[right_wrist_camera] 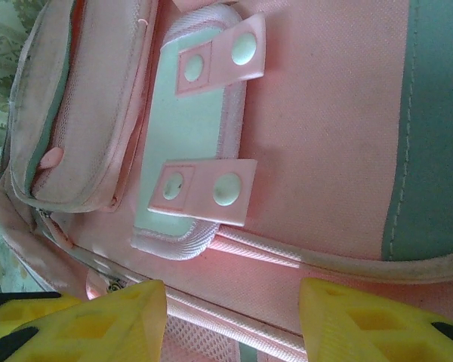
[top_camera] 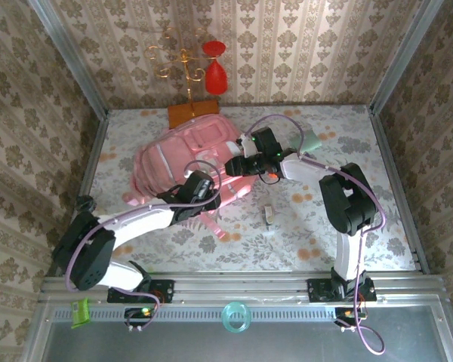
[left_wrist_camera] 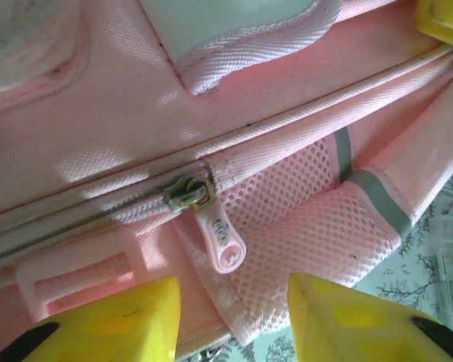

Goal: Pack the student bag

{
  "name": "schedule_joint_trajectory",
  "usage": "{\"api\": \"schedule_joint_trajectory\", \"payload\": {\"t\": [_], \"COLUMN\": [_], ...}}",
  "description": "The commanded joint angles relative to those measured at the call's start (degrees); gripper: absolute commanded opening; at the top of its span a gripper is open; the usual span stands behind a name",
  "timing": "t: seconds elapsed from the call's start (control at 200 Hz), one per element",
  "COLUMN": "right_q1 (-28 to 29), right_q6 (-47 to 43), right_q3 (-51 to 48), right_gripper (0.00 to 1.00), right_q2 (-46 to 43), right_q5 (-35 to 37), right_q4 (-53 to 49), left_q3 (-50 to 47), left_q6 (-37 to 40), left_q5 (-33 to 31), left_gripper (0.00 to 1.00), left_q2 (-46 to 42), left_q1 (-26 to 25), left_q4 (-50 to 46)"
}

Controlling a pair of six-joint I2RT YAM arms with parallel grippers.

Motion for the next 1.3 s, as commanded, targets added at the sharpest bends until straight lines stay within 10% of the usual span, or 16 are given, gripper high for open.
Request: {"api": "schedule_joint_trajectory", "payload": {"t": [0.0, 0.68, 1.295], "right_q1": [0.20, 0.20, 0.20], "right_q6": [1.35, 1.42, 0.26], "right_q3": [-1.11, -2.19, -3.13], "right_gripper": [0.50, 0.49, 0.49], "right_q2": [1.06, 1.42, 0.10], "right_q5": [-0.65, -0.40, 0.43], "right_q4": [2.04, 2.71, 2.11], "left_q3": [2.74, 3.19, -0.45], "left_q6": [-0.67, -1.49, -2.13], "left_q5": [0.26, -4.37, -5.79], "left_gripper": [0.41, 0.35, 0.00], "left_q2": [1.63, 8.72, 6.66], "left_q1": [0.36, 1.80, 1.41], "left_q4": [1.20, 5.10, 8.89]}}
